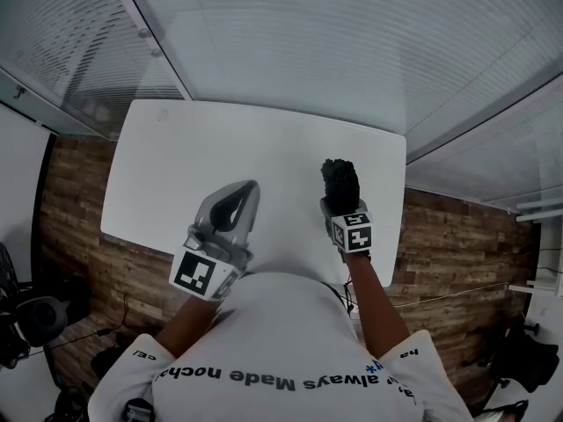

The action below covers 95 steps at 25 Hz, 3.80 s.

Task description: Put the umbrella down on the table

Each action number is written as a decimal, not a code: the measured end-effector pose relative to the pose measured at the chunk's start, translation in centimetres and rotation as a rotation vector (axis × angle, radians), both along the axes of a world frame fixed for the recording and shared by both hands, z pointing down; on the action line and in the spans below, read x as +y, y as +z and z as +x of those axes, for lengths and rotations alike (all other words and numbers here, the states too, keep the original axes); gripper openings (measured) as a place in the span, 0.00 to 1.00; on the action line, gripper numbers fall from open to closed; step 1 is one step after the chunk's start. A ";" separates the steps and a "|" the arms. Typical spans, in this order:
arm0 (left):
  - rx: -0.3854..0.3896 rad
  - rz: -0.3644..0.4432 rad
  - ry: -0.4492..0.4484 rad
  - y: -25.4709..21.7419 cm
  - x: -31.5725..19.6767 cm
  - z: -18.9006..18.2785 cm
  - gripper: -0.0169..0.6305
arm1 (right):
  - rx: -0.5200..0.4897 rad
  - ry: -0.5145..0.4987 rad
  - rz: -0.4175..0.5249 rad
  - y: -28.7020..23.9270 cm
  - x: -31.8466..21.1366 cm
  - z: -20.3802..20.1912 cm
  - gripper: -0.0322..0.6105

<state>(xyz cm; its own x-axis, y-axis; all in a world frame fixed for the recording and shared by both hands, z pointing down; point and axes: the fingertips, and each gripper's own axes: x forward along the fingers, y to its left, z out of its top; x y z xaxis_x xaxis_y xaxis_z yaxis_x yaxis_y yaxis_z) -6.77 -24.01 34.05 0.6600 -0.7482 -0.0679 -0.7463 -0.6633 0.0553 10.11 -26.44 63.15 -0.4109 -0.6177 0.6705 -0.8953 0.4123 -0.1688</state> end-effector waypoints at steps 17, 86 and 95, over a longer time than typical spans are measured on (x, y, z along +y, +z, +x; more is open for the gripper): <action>-0.005 -0.021 -0.008 0.7 0.2 -0.4 0.03 | 0.123 -0.058 -0.283 10.5 0.2 0.6 0.41; 0.014 -0.042 -0.004 1.2 -1.0 0.0 0.03 | 0.021 -0.037 -0.207 6.7 2.7 2.0 0.33; 0.014 -0.046 0.015 1.3 -1.4 0.9 0.03 | -0.075 -0.001 0.117 -6.3 0.9 2.5 0.28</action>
<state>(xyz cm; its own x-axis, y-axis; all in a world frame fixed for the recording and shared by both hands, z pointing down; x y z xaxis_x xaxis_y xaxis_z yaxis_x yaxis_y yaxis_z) -5.90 -25.43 35.36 0.6703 -0.7408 -0.0432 -0.7353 -0.6709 0.0962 12.56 -25.57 56.84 -0.4578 -0.6895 0.5613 -0.8816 0.4338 -0.1861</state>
